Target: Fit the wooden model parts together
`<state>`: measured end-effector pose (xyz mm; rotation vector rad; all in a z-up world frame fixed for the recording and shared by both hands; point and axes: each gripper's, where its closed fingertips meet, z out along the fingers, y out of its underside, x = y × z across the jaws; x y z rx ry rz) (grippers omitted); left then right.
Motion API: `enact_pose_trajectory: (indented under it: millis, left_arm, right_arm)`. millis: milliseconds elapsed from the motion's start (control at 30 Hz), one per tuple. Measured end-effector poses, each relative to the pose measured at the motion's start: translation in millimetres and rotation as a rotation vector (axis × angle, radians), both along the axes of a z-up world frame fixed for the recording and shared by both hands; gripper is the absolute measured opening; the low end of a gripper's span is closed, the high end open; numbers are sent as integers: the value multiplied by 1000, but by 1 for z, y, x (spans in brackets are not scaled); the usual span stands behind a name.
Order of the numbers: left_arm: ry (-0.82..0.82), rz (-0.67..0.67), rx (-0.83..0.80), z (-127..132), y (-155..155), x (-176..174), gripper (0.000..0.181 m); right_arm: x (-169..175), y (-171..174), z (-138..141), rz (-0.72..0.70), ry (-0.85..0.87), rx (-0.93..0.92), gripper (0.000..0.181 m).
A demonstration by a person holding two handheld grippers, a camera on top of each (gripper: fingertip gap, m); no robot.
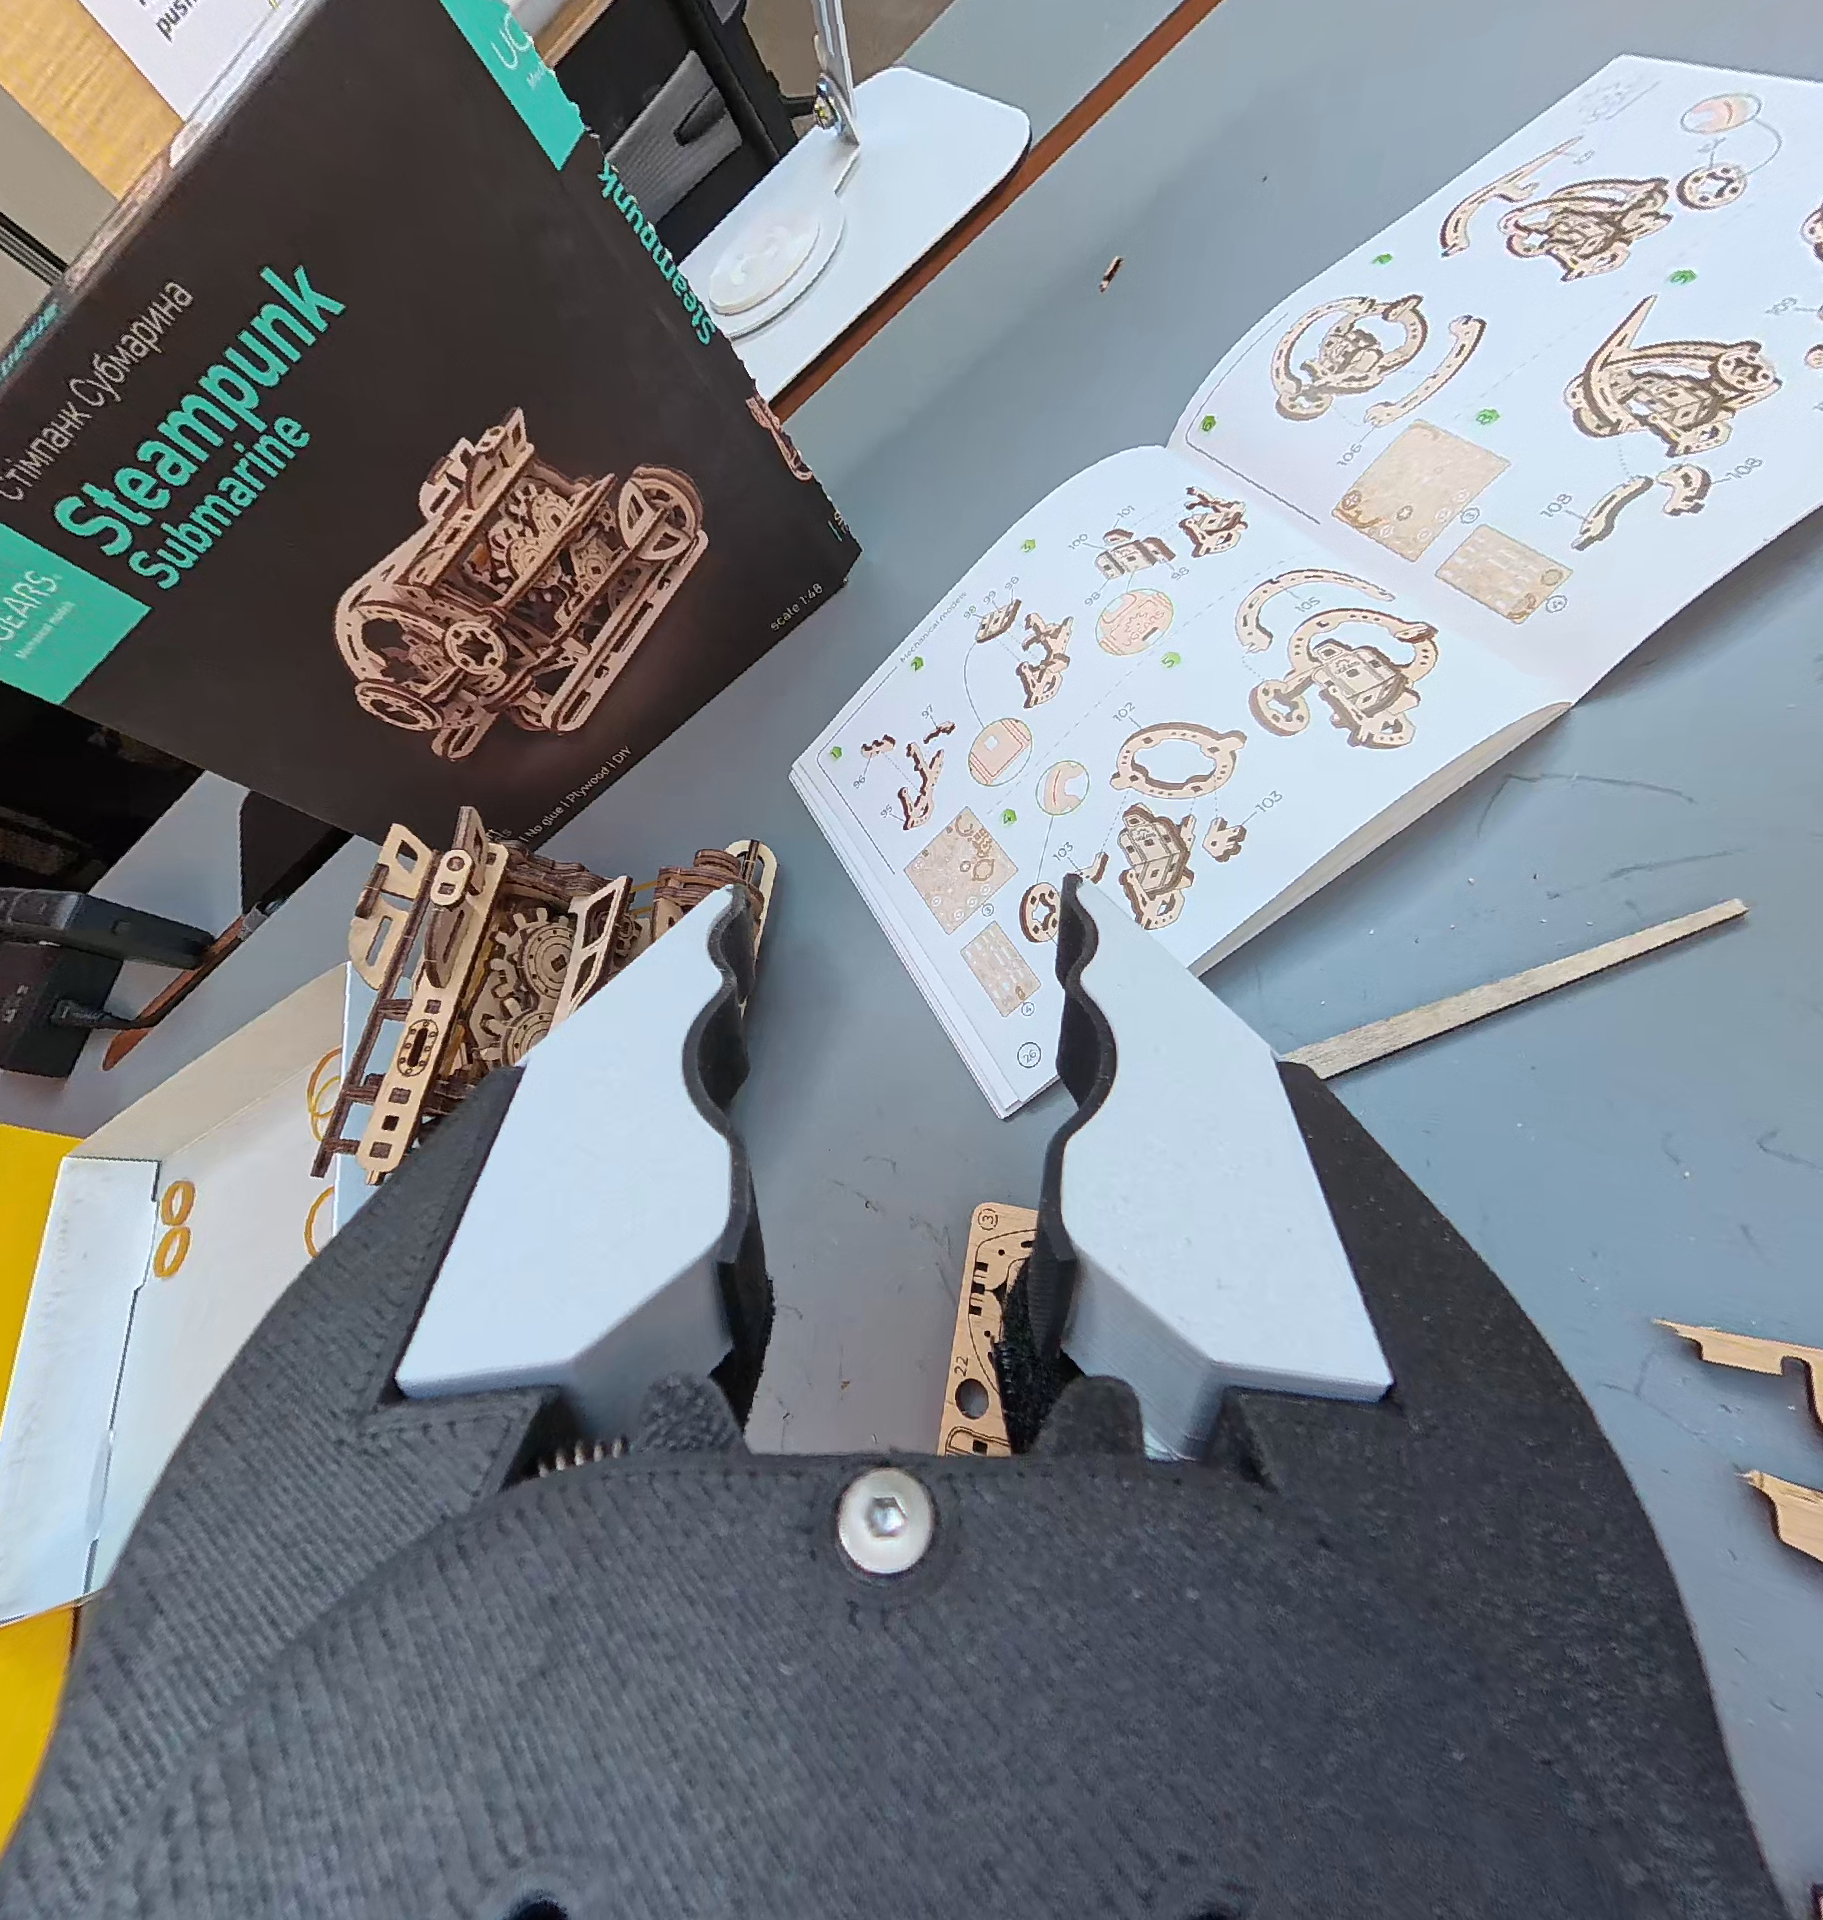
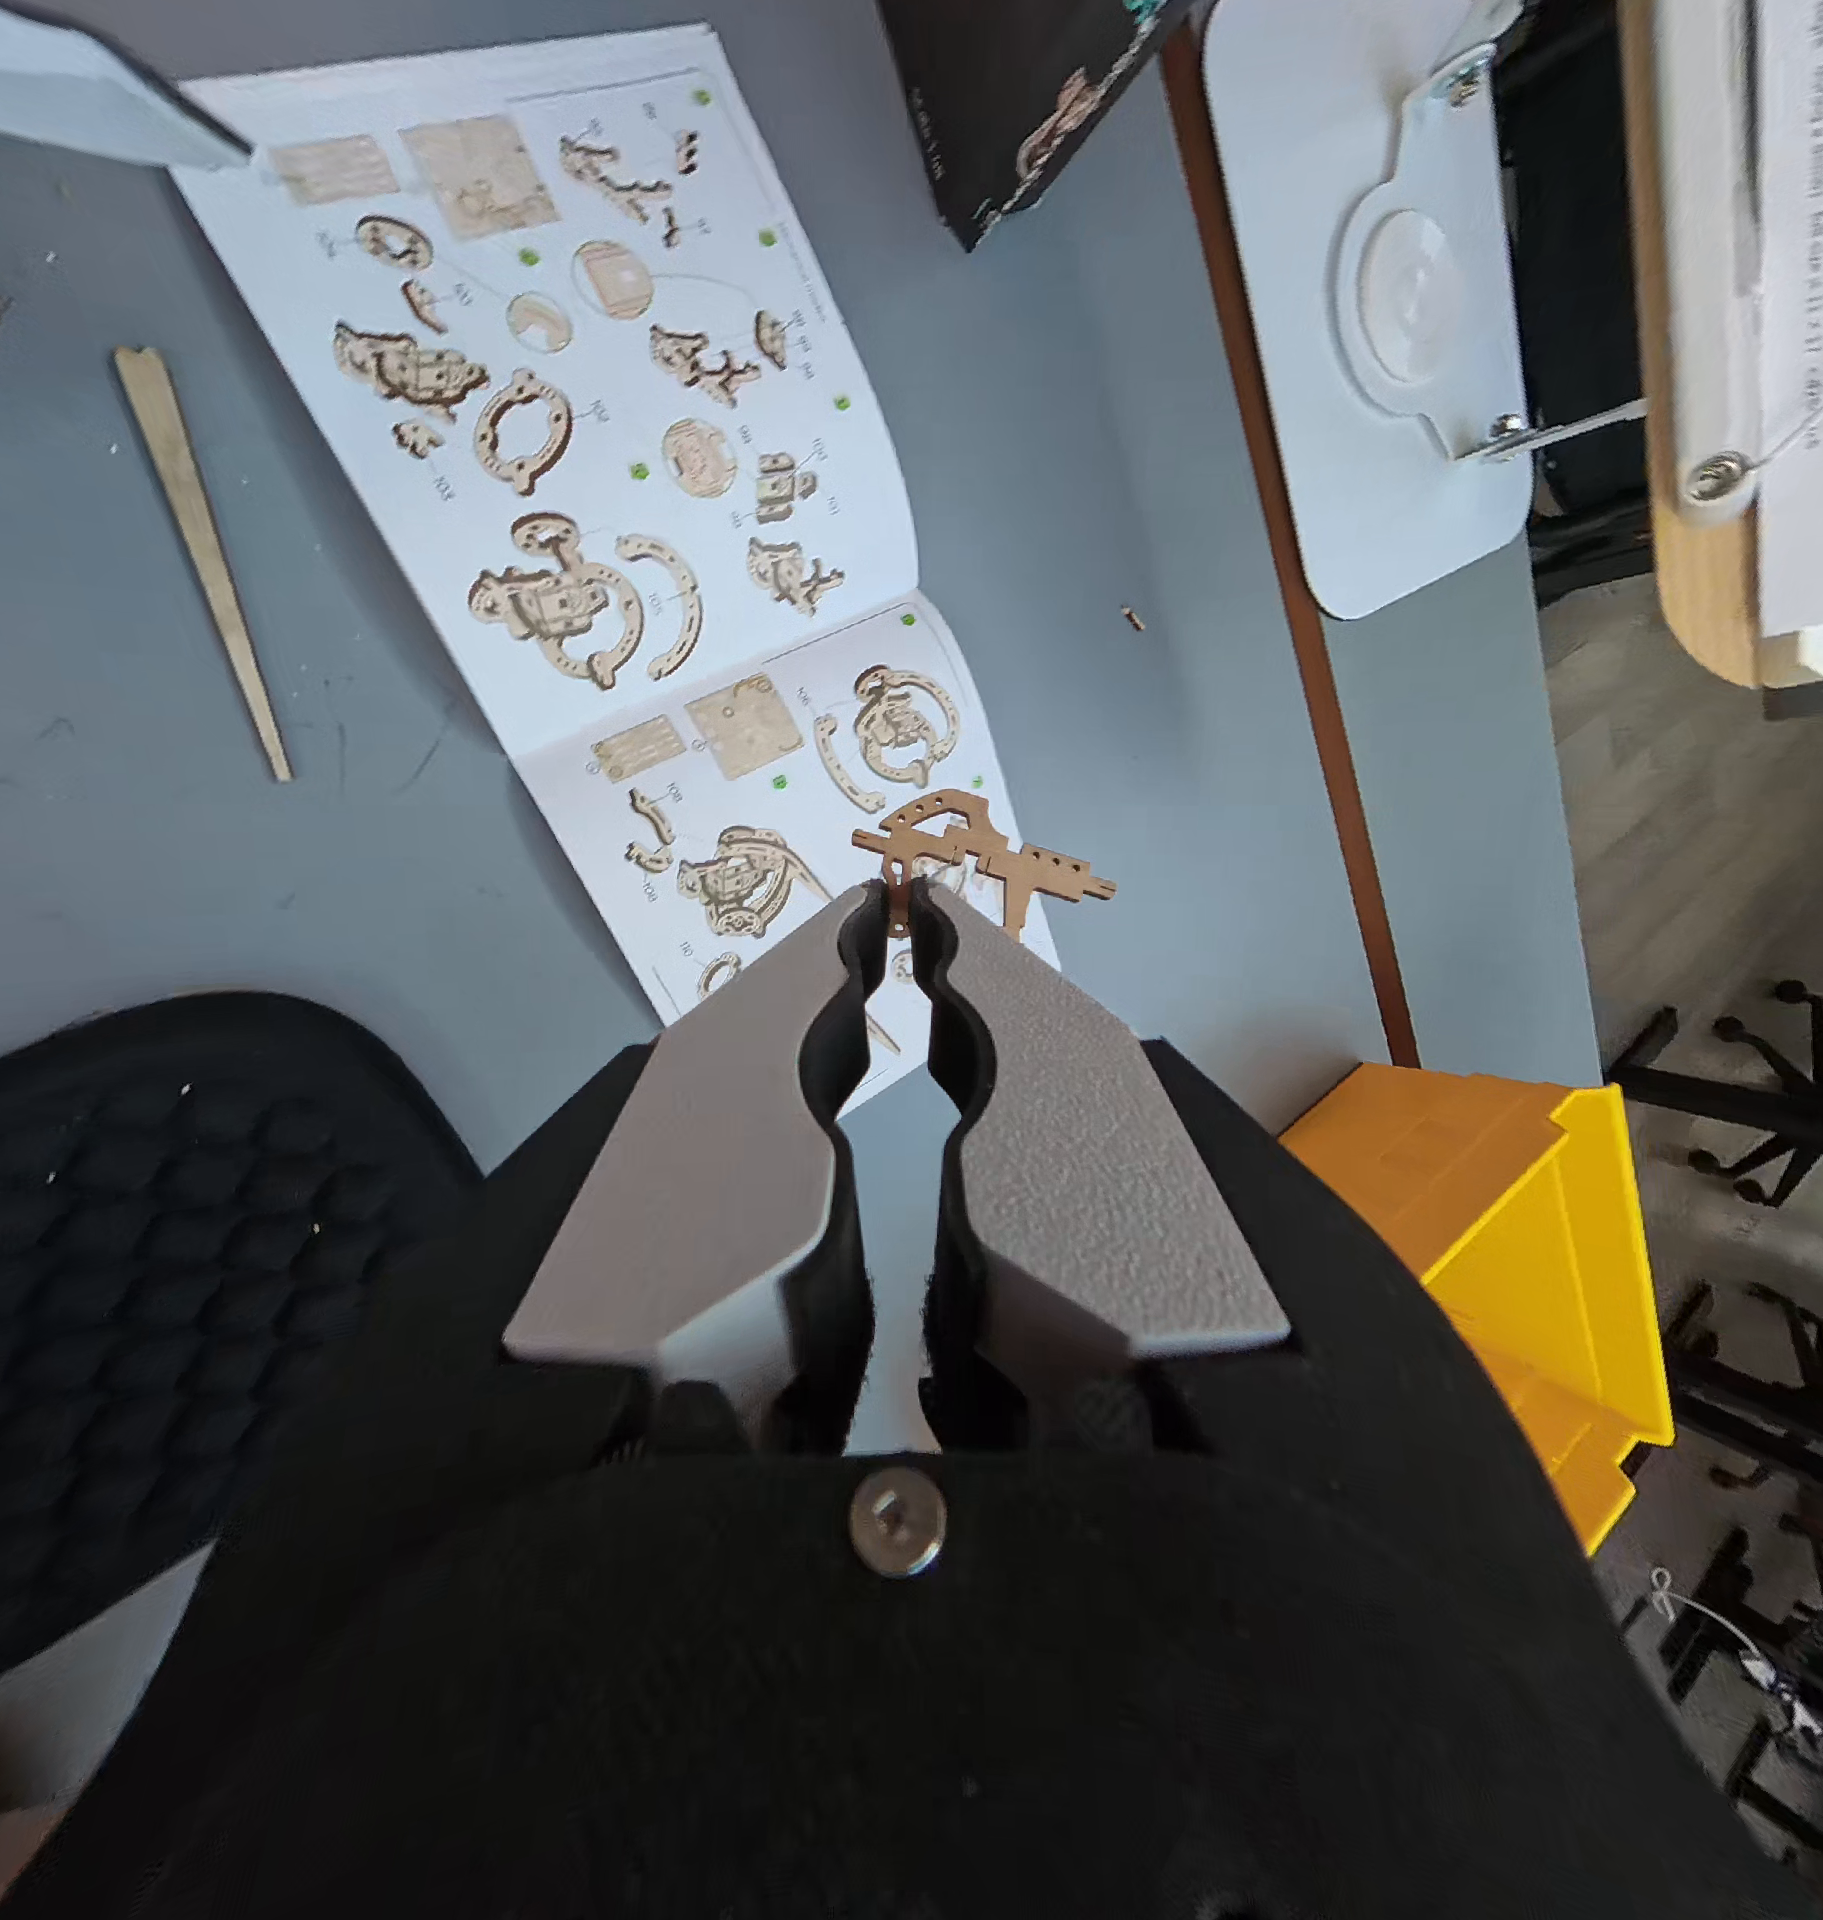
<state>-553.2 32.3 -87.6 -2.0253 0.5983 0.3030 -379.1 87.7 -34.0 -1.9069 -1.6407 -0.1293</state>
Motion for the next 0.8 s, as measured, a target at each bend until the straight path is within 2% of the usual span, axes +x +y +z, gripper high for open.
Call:
enact_pose_trajectory:
  millis: [67,167,233,300,400,567,633,700,800]
  left_arm:
    - [-6,-2,-4,-1,0,0,57]
    - [-36,-5,-10,-1,1,-2,57]
    - [-84,-24,-17,0,1,1,57]
    - [-162,-66,-28,1,-1,10,59]
    - [-219,-152,9,9,-3,27,62]
    - [-117,-241,140,25,-6,40,63]
    - [-92,-290,184,31,-11,48,60]
    - [-106,-359,224,39,-18,59,58]
    - [-152,-496,272,51,-33,79,51]
  right_arm:
    - [-6,11,14,-91,78,54,2]
    - [-19,27,46,-236,242,230,2]
    - [-22,29,61,-288,257,356,2]
    - [-28,25,68,-279,235,435,2]
    - [-39,18,67,-246,242,437,2]
    - [-48,10,58,-202,241,393,2]
    - [-65,-7,44,-112,326,191,2]
    - [-82,-42,33,-9,479,-194,2]
    - [-79,-83,32,106,586,-689,2]
